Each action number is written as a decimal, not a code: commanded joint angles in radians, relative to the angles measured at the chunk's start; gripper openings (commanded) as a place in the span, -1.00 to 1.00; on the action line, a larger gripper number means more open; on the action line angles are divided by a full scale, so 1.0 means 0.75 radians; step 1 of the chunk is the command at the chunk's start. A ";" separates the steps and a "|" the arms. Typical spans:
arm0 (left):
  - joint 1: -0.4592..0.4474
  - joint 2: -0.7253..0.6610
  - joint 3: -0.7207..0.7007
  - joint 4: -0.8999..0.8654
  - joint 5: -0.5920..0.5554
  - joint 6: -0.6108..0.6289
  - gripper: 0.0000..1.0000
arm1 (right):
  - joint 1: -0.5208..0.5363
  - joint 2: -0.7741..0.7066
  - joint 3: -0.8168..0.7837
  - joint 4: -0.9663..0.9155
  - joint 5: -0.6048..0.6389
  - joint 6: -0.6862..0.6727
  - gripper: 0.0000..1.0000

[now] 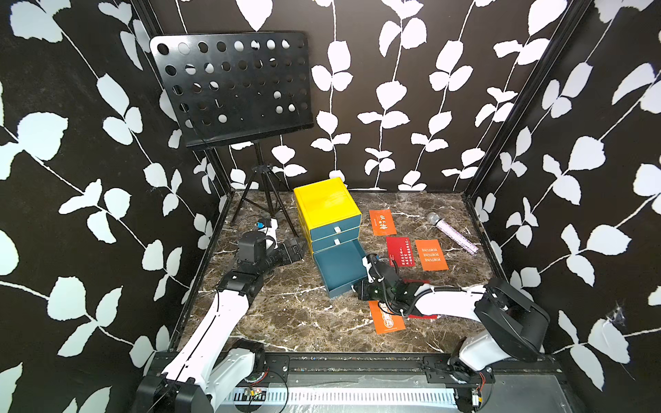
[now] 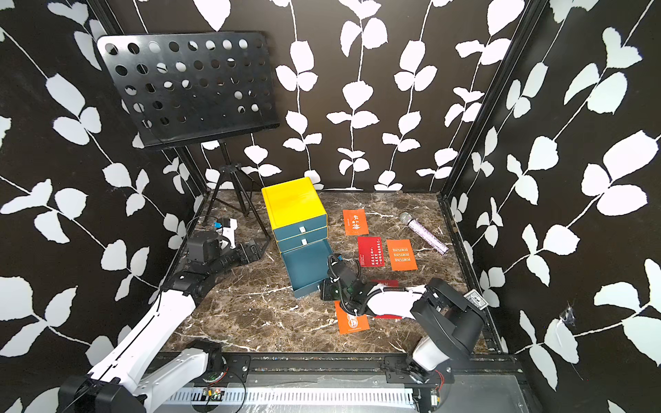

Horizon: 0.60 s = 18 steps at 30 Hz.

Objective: Take the postcards out of the drawer
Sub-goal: Close the drawer of the storage box.

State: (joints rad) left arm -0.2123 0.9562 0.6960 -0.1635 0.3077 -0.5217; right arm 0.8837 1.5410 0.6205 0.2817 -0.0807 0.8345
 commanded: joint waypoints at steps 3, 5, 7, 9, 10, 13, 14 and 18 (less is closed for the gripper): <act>0.009 0.000 -0.012 0.017 -0.014 0.021 0.99 | 0.008 0.029 0.049 0.095 0.073 -0.010 -0.90; 0.010 0.005 -0.012 0.021 -0.011 0.019 0.98 | 0.009 0.037 0.058 0.127 0.103 -0.020 -0.91; 0.009 0.007 -0.014 0.025 -0.011 0.017 0.98 | 0.008 0.055 0.076 0.159 0.134 -0.035 -0.91; 0.012 0.011 -0.018 0.034 -0.009 0.013 0.98 | 0.009 0.096 0.109 0.192 0.152 -0.058 -0.91; 0.012 0.014 -0.020 0.037 -0.009 0.013 0.98 | 0.010 0.121 0.127 0.208 0.154 -0.066 -0.92; 0.011 0.024 -0.025 0.045 -0.005 0.012 0.98 | 0.008 0.194 0.179 0.281 0.173 -0.080 -0.92; 0.012 0.026 -0.029 0.049 -0.005 0.011 0.98 | 0.007 0.223 0.195 0.319 0.182 -0.082 -0.92; 0.013 0.044 -0.044 0.068 -0.005 0.008 0.98 | 0.008 0.329 0.278 0.429 0.205 -0.122 -0.91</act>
State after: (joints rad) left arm -0.2104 0.9840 0.6796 -0.1440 0.3050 -0.5220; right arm 0.8837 1.7535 0.7822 0.4648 0.0330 0.7742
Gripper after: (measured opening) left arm 0.991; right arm 0.048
